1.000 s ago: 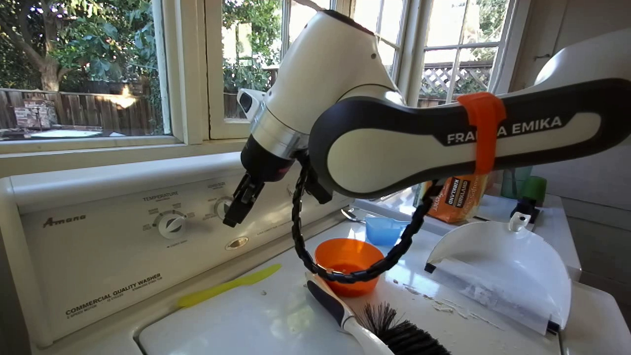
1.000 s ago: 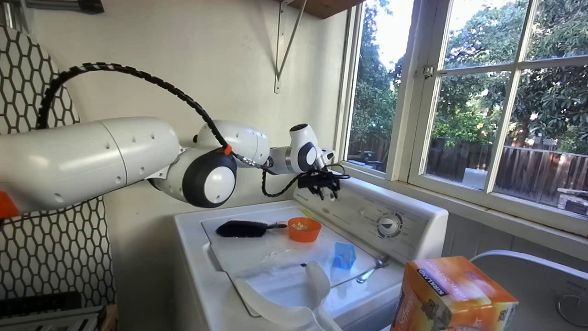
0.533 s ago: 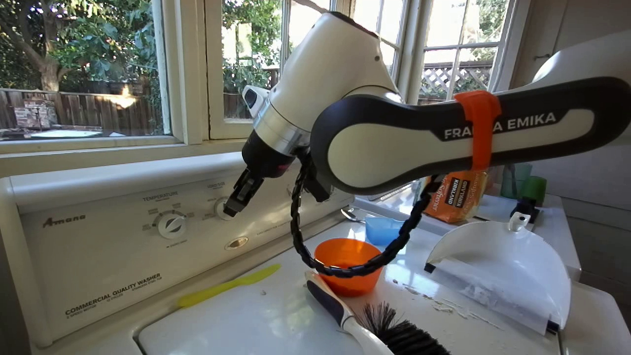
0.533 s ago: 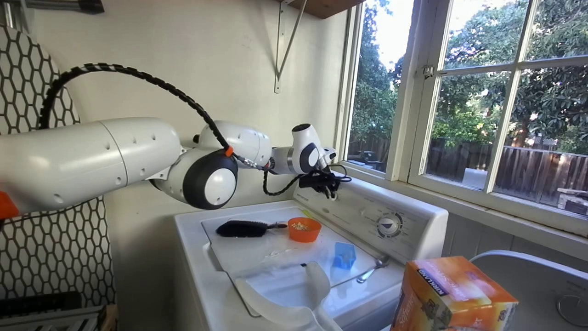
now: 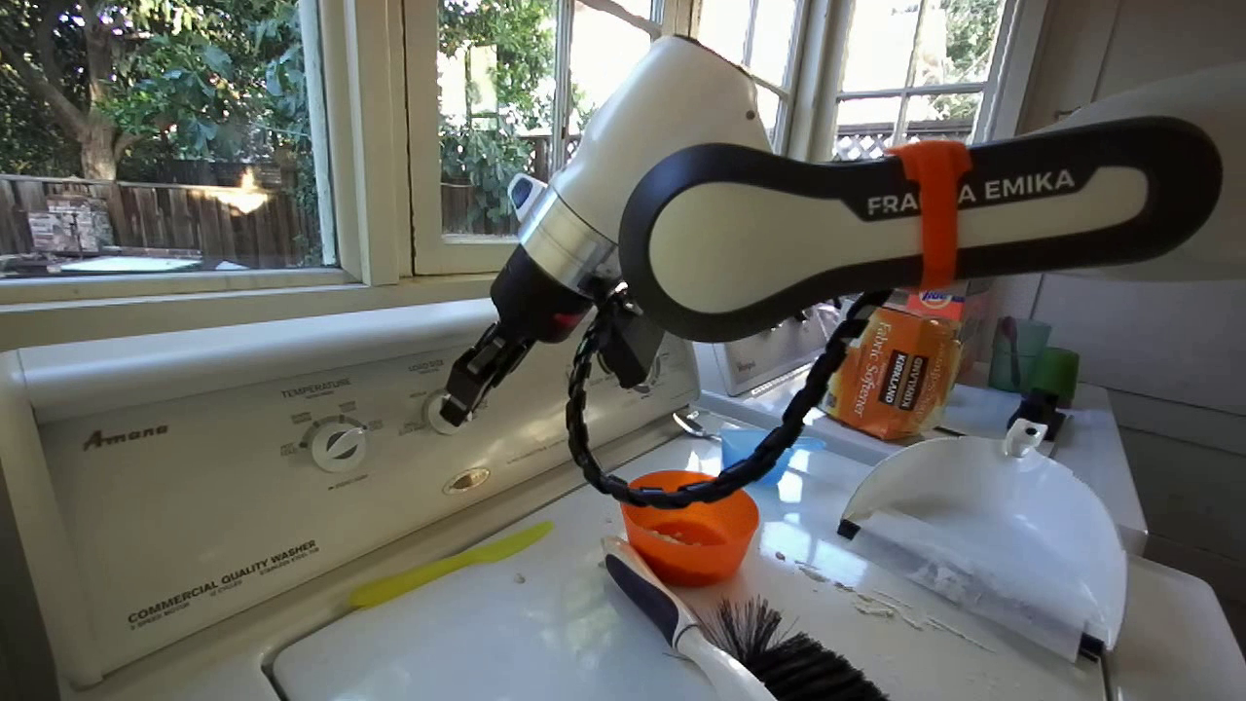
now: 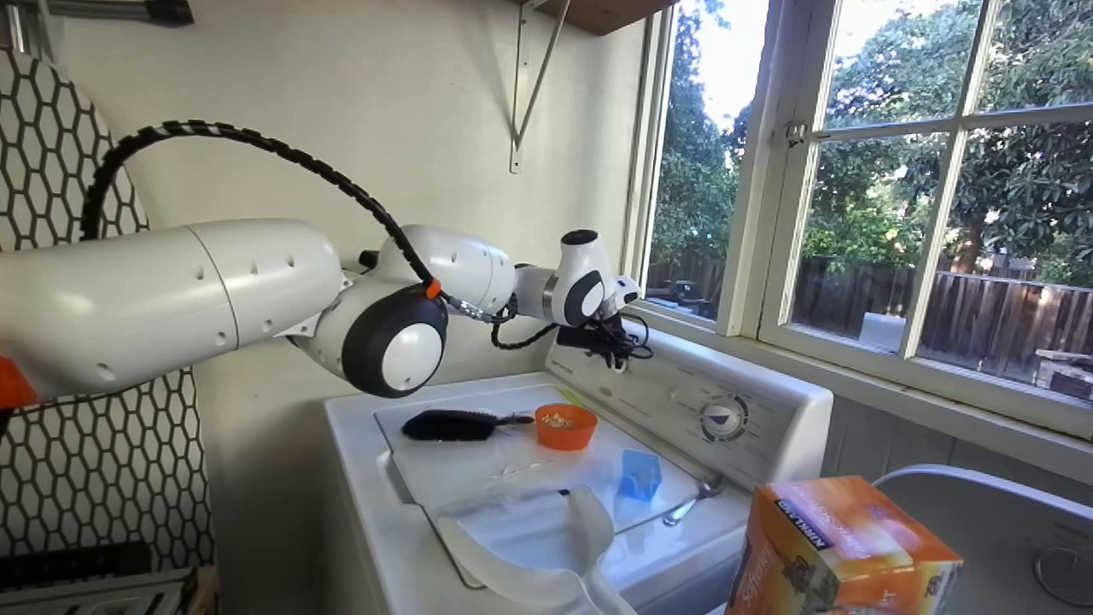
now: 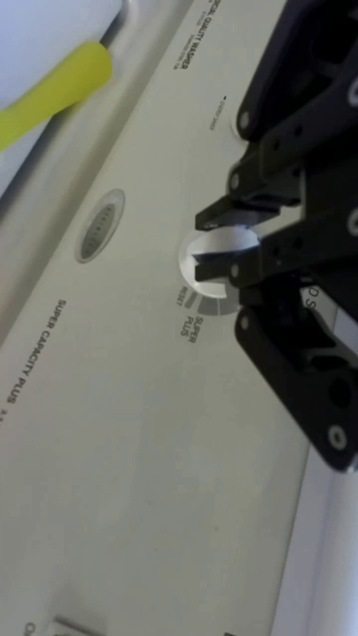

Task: Turn the second knob on the washing machine on the left to the left.

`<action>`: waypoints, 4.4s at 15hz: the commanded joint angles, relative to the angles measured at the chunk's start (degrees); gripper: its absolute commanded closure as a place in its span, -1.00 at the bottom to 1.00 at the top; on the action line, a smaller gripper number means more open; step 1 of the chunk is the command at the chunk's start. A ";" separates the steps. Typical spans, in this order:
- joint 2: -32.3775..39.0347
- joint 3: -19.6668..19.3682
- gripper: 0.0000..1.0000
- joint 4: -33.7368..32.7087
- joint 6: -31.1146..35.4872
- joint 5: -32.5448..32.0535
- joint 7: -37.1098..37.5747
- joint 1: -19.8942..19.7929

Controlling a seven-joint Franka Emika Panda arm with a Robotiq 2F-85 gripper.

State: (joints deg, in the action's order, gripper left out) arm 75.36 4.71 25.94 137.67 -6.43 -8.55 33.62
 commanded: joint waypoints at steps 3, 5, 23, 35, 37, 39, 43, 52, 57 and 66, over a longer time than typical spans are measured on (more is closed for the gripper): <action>1.65 5.28 0.90 -0.51 3.86 6.43 3.79 -1.83; 1.80 6.58 0.90 -0.77 4.19 8.02 5.10 -2.43; 3.34 14.94 0.90 -2.62 5.63 19.10 11.95 -5.36; 1.81 15.31 -0.94 -0.09 17.62 18.65 11.74 -2.61; 0.71 12.02 -1.00 1.22 17.86 16.30 13.59 -1.40; -0.64 7.19 -1.00 2.18 14.90 13.46 16.33 -0.39; -1.90 -0.53 -0.98 0.90 9.52 7.84 20.17 1.61; -9.02 2.19 -1.00 2.32 -13.78 7.52 14.53 3.56; -11.03 1.46 -1.00 1.70 -26.56 6.81 15.20 4.88; -10.45 1.11 -1.00 0.12 -34.71 6.50 16.37 6.71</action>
State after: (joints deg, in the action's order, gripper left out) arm 64.91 6.31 26.07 104.53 0.98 6.64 39.36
